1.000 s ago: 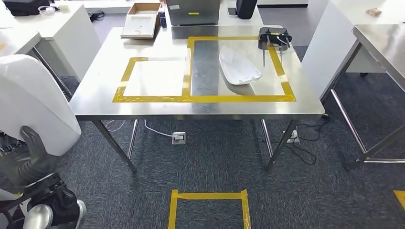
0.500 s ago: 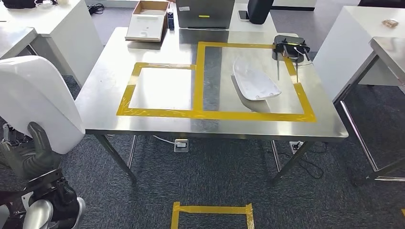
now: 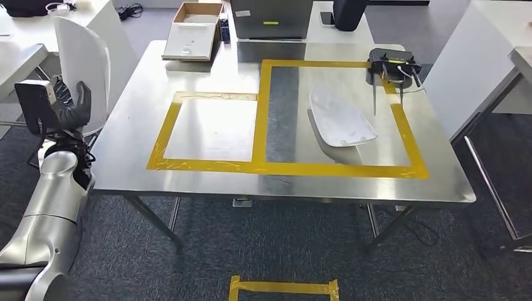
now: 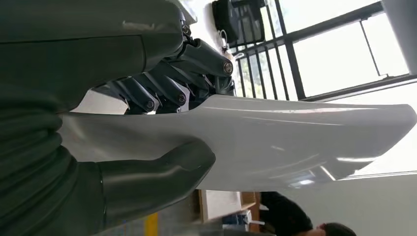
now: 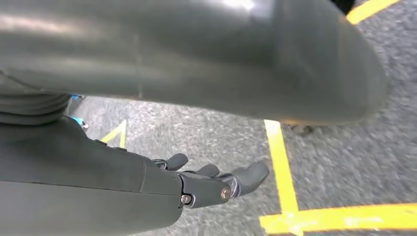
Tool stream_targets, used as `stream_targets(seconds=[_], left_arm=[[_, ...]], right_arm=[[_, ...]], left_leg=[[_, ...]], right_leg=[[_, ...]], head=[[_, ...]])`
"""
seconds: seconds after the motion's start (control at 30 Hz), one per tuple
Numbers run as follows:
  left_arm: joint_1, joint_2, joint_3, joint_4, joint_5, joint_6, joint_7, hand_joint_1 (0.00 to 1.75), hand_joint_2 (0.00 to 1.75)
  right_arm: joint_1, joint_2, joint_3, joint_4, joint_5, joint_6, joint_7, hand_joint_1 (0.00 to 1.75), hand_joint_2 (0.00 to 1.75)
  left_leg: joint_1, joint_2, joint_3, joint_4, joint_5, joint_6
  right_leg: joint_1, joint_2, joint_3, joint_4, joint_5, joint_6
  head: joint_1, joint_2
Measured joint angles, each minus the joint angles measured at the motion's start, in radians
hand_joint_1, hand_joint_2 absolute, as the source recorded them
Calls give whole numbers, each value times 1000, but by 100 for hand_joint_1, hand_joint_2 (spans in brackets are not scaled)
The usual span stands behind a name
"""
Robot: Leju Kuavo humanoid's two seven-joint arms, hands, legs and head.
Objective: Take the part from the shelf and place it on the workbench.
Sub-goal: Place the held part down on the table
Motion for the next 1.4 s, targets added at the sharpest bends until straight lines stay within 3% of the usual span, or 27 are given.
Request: stream_targets(seconds=[0.1, 0.13, 0.17, 0.2, 0.27, 0.3, 0.33, 0.37, 0.47, 0.53, 0.67, 0.73, 0.83, 0.9, 1.17, 1.3, 1.4], left_arm=[[-106, 14, -52, 163, -115, 86, 30, 175, 175], [-129, 16, -72, 204, -152, 114, 44, 175, 175], [-148, 17, -93, 240, -187, 138, 57, 175, 175], [-164, 17, -115, 273, -222, 160, 69, 175, 175], [-188, 13, -163, 328, -289, 192, 85, 175, 175], [-197, 5, -191, 352, -326, 205, 89, 175, 175], [-199, -5, -218, 373, -359, 213, 88, 175, 175], [-199, -17, -244, 389, -386, 219, 87, 175, 175], [-185, -64, -310, 419, -444, 232, 70, 175, 175], [-163, -99, -352, 435, -489, 236, 53, 175, 175], [-89, -159, -448, 458, -611, 262, 22, 175, 175], [-54, -176, -494, 466, -663, 283, -2, 175, 175], [-13, -189, -554, 474, -721, 320, -27, 175, 175], [7, -191, -589, 475, -762, 338, -34, 175, 175], [42, -189, -652, 466, -827, 346, -25, 175, 175], [45, -188, -661, 464, -836, 346, -20, 0, 175], [49, -185, -658, 449, -896, 346, 21, 0, 44]], right_arm=[[-1, 3, 0, 0, 8, 0, 13, 0, 0], [0, 4, 0, 0, 9, 0, 19, 0, 0], [1, 5, 0, 0, 11, 0, 24, 0, 0], [2, 6, 0, 0, 13, 0, 29, 0, 0], [4, 7, 0, 0, 17, 0, 35, 0, 0], [3, 7, 0, 0, 19, 0, 38, 0, 0], [2, 7, 0, 0, 20, 0, 40, 0, 0], [1, 7, 0, 0, 21, -1, 42, 0, 0], [0, 7, 0, 0, 22, -1, 43, 0, 0], [-1, 7, 0, 0, 24, -1, 43, 0, 0], [-1, 7, 1, 0, 33, -1, 42, 0, 0], [-2, 7, 2, 0, 38, -1, 41, 0, 0], [-1, 7, 3, 0, 45, 0, 40, 0, 0], [0, 7, 3, 0, 51, 0, 39, 0, 0], [0, 6, 4, 0, 58, 1, 37, 0, 0], [0, 5, 4, 0, 58, 1, 36, 0, 0], [0, 5, 4, 0, 57, 1, 31, 0, 0]], left_leg=[[6, 4, -116, 150, -67, -14], [8, 5, -143, 162, -79, -20], [11, 5, -158, 150, -71, -24], [13, 6, -156, 102, -28, -26], [17, 6, -139, -25, 86, -25], [17, 6, -130, -70, 125, -20], [17, 6, -126, -91, 145, -14], [16, 6, -126, -92, 144, -8], [16, -1, -123, -91, 151, -1], [12, -4, -121, -91, 146, 6], [9, -4, -118, -91, 138, 18], [8, -3, -118, -91, 135, 21], [6, -1, -117, -91, 133, 23], [5, -1, -116, -91, 132, 24], [6, -1, -106, -95, 133, 23], [6, -2, -104, -97, 134, 21], [6, -2, -103, -97, 135, 20]], right_leg=[[-6, 4, 28, -4, -21, -3], [-8, 6, 39, -4, -31, 0], [-11, 7, 50, -3, -40, 3], [-13, 7, 62, -1, -51, 7], [-17, 9, 80, 7, -72, 19], [-18, 10, 83, 12, -82, 27], [-17, 10, 84, 17, -92, 33], [-16, 9, 84, 21, -98, 29], [-12, 3, 86, 18, -104, -5], [-12, 2, 92, 11, -104, -8], [-14, 2, 101, 0, -108, -2], [-15, 2, 103, -3, -109, 6], [-19, 3, 105, -9, -111, 43], [-21, 3, 107, -11, -112, 58], [-20, 2, 114, -9, -114, 61], [-20, 2, 115, -9, -114, 61], [-20, 2, 115, -8, -114, 60]], head=[[-2, 0], [-2, 0], [-2, 0], [-2, 0], [-3, 0], [-3, 0], [-4, 0], [-4, 0], [-3, 0], [-3, 0], [-3, 0], [-3, 0], [-3, 0], [-3, 0], [-3, 0], [-3, 0], [-4, 0]])
